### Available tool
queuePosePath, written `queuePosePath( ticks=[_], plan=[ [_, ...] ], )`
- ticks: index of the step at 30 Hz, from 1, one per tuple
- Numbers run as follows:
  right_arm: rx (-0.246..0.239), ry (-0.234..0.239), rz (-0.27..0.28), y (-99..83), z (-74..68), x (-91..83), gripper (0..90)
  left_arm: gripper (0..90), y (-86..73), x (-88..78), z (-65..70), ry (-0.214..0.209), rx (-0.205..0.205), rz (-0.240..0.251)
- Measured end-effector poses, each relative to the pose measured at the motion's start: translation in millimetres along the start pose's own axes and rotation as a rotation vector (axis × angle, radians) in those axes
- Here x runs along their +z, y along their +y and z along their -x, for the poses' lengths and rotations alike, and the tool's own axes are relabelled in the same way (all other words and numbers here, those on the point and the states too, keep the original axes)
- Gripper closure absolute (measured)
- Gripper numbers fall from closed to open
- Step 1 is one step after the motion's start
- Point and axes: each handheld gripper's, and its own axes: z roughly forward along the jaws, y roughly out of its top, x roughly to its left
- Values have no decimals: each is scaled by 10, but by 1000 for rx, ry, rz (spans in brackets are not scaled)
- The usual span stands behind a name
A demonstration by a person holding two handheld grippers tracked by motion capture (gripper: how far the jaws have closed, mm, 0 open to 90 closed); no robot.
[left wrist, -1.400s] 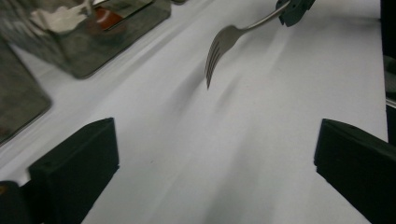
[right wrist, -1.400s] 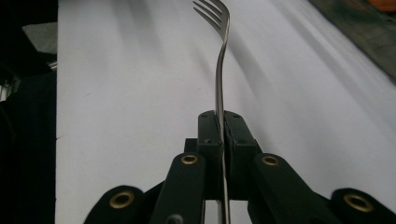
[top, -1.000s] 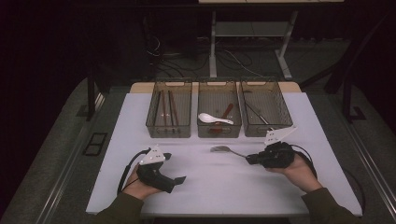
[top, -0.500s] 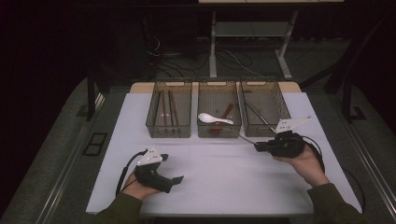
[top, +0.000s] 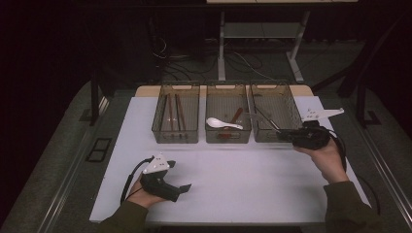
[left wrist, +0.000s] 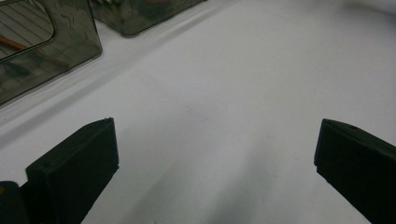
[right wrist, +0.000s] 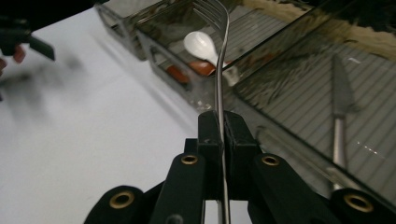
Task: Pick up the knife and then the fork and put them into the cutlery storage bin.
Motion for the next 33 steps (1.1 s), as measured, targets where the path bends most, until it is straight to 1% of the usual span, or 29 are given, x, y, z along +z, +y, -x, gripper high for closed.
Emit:
queuePosePath(
  ticks=[5,8,10,13,17,18,20,22,24,29,33],
  plan=[
    [33,-48,13,75,94,-4,867,0,-1,-1,3,4,3,-4],
    [49,-87,16,113,168,2,867,0,-1,0,3,4,4,-4],
    [67,-118,19,137,226,2,867,0,0,0,2,3,5,-4],
    [106,-149,15,174,324,24,867,0,-1,2,1,1,8,-7],
    [143,-193,6,226,460,83,867,0,-1,10,10,0,7,-7],
    [151,-209,1,239,488,102,867,0,-1,11,11,-3,7,-9],
    [166,-221,-10,259,545,147,867,0,-1,13,12,-4,10,-15],
    [179,-249,-20,272,588,194,867,0,-3,16,13,-4,9,-15],
    [195,-266,-30,273,632,248,867,0,-3,16,12,-4,9,-17],
    [215,-290,-101,237,695,403,866,0,-3,18,16,-8,12,-22],
    [217,-302,-149,210,704,518,865,0,-5,27,18,-14,11,-25]
  ],
)
